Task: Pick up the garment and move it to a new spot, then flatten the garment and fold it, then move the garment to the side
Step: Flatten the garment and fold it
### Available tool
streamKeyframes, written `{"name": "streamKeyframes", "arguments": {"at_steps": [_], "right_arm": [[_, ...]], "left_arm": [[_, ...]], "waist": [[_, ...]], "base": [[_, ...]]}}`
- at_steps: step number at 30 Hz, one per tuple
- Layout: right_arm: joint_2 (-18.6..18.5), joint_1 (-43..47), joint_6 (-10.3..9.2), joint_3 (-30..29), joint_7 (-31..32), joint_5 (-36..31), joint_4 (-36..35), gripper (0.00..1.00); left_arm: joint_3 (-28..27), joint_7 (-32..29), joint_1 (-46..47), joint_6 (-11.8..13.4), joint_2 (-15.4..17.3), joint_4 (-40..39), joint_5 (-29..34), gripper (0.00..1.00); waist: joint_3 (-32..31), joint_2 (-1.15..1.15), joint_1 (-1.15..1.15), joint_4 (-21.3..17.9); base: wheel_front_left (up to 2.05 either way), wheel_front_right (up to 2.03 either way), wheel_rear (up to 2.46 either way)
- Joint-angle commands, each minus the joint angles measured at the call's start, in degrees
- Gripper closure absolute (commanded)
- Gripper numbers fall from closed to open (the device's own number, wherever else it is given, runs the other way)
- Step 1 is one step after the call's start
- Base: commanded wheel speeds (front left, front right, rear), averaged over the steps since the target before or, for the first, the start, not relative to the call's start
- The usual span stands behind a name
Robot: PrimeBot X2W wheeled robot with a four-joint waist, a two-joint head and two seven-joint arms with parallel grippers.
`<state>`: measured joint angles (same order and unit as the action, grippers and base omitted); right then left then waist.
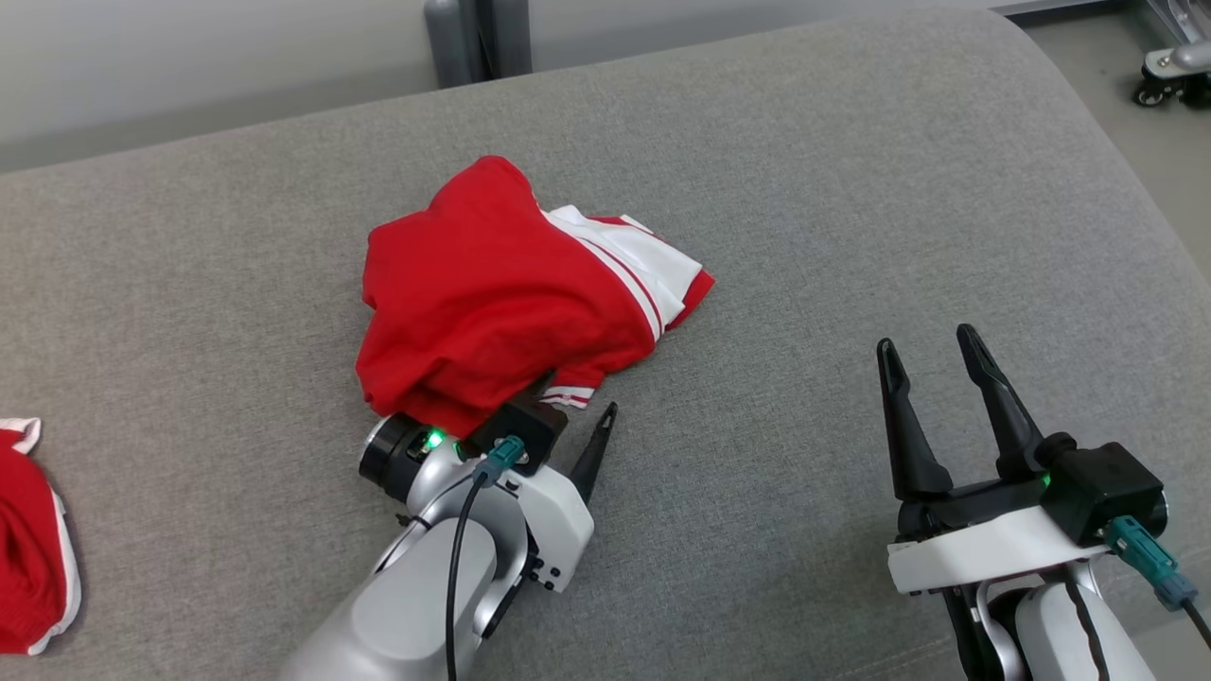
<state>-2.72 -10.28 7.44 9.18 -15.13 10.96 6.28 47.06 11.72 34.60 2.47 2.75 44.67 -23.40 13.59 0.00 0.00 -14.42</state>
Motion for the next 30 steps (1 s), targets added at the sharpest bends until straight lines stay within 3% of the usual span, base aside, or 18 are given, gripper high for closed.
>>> {"name": "streamKeyframes", "arguments": {"at_steps": [1,9,10,12,13,14,20,24,30], "right_arm": [[-0.35,-0.69,0.09,-0.32,-0.09,0.43,-0.25,0.0],[-0.35,-1.87,0.09,0.75,-0.09,0.6,-0.12,0.0],[-0.35,-2.06,0.09,0.74,-0.09,0.57,-0.2,0.0],[-0.34,-2.14,0.09,0.68,-0.09,0.29,-0.29,0.0],[-0.35,-2.07,0.09,0.65,-0.09,0.05,-0.3,0.0],[-0.35,-1.96,0.09,0.61,-0.09,-0.07,-0.3,0.0],[-0.35,-0.96,0.09,0.32,-0.09,-0.87,0.33,0.0],[-0.35,0.07,0.09,0.74,-0.09,-0.66,0.81,0.0],[-0.36,1.27,0.09,1.8,-0.09,-0.26,1.32,0.0]], "left_arm": [[0.5,0.26,1.23,0.75,0.26,0.84,-0.71,0.0],[5.35,0.15,4.73,3.42,0.27,7.16,-4.49,0.0],[5.86,-0.04,5.18,3.77,0.3,7.82,-4.92,0.09],[6.81,0.27,5.52,4.24,0.31,8.65,-6.04,0.55],[7.25,0.61,5.8,4.35,0.3,8.83,-6.46,0.67],[7.42,1.11,6.03,4.57,0.26,8.75,-7.05,1.0],[8.14,3.3,7.75,4.11,0.23,5.76,-10.88,1.0],[3.61,3.44,5.9,-0.39,0.3,-1.96,-19.12,1.0],[0.05,3.49,9.88,-3.44,0.24,-10.5,-22.7,1.0]], "waist": [[0.52,0.0,0.0,-0.29],[1.63,0.0,0.0,-1.39],[1.66,0.0,0.0,-1.48],[1.65,0.0,0.0,-1.55],[1.57,0.0,0.0,-1.55],[1.47,0.0,0.0,-1.5],[-0.39,0.0,0.0,-0.28],[-2.45,0.0,0.0,0.58],[-5.43,0.0,0.0,0.8]], "base": [[0.0,0.0,0.0],[0.0,0.0,0.0],[0.0,0.0,0.0],[0.0,0.0,0.0],[0.0,0.0,0.0],[0.0,0.0,0.0],[0.0,0.0,0.0],[0.0,0.0,0.0],[0.0,0.0,0.0]]}}
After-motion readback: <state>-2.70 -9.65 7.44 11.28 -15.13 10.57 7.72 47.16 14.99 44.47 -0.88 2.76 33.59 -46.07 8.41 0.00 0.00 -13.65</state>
